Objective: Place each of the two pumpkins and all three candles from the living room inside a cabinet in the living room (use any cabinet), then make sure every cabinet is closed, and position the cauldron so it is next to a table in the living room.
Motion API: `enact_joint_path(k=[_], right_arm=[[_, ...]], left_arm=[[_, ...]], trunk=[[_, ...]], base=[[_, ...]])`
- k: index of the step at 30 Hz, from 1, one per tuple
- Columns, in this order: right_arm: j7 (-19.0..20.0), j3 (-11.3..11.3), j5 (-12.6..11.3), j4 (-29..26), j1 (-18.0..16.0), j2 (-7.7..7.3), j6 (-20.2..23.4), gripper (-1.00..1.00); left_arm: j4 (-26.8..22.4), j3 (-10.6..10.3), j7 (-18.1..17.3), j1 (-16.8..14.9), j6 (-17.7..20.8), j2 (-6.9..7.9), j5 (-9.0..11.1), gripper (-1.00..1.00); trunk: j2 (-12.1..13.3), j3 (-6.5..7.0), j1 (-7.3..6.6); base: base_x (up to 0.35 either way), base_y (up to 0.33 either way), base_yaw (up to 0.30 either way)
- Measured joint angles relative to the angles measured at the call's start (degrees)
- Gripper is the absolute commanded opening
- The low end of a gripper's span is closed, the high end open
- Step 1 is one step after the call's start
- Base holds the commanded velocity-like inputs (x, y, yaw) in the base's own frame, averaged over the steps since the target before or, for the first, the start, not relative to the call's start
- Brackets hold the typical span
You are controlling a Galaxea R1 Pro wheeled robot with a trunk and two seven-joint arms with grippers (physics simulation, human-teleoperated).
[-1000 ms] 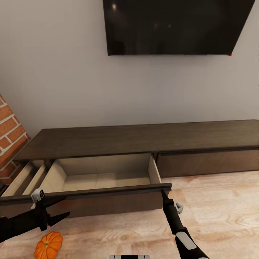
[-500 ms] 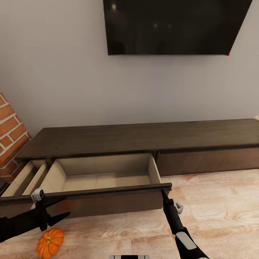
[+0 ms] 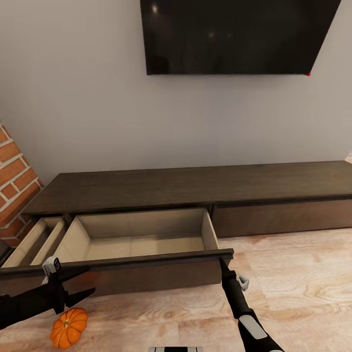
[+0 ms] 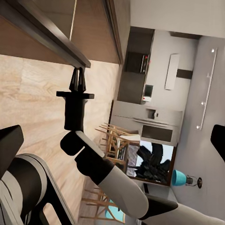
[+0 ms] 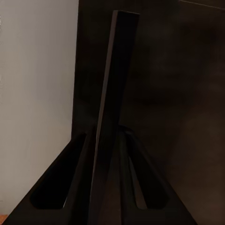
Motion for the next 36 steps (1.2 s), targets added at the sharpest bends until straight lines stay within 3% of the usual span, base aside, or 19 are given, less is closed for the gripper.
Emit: enact_joint_path(k=[6,7,8,26,29,36], right_arm=[[0.0,-0.1,0.0,0.0,0.0,0.01,0.2,-1.00],[0.0,-0.1,0.0,0.0,0.0,0.01,0.2,1.00],[0.4,3.1,0.6,1.2,0.0,0.05,0.5,1.00],[-1.6,3.3,0.8,1.3,0.0,0.18,0.9,1.00],[-5.6,3.9,0.9,1.2,0.0,0.39,2.3,1.00],[-18.4,6.1,0.9,0.7,0.1,2.35,10.9,1.00]], left_arm=[[0.0,0.0,0.0,0.0,0.0,0.00,0.0,1.00],[0.0,0.0,0.0,0.0,0.0,0.00,0.0,1.00],[0.0,0.0,0.0,0.0,0.0,0.00,0.0,1.00],[0.0,0.0,0.0,0.0,0.0,0.00,0.0,1.00],[0.0,0.0,0.0,0.0,0.0,0.00,-0.1,1.00],[0.2,0.1,0.1,0.0,0.0,-0.19,-0.2,1.00]], trunk=[[0.0,0.00,0.00],[0.0,0.00,0.00],[0.0,-0.01,0.01],[0.0,0.00,0.01],[0.0,-0.01,0.01],[0.0,-0.01,0.01]], base=[[-0.003,0.000,0.000],[-0.046,0.000,0.000],[-0.117,0.000,0.000],[-0.220,0.000,0.000],[-0.245,0.000,0.000],[-0.086,0.000,0.000]])
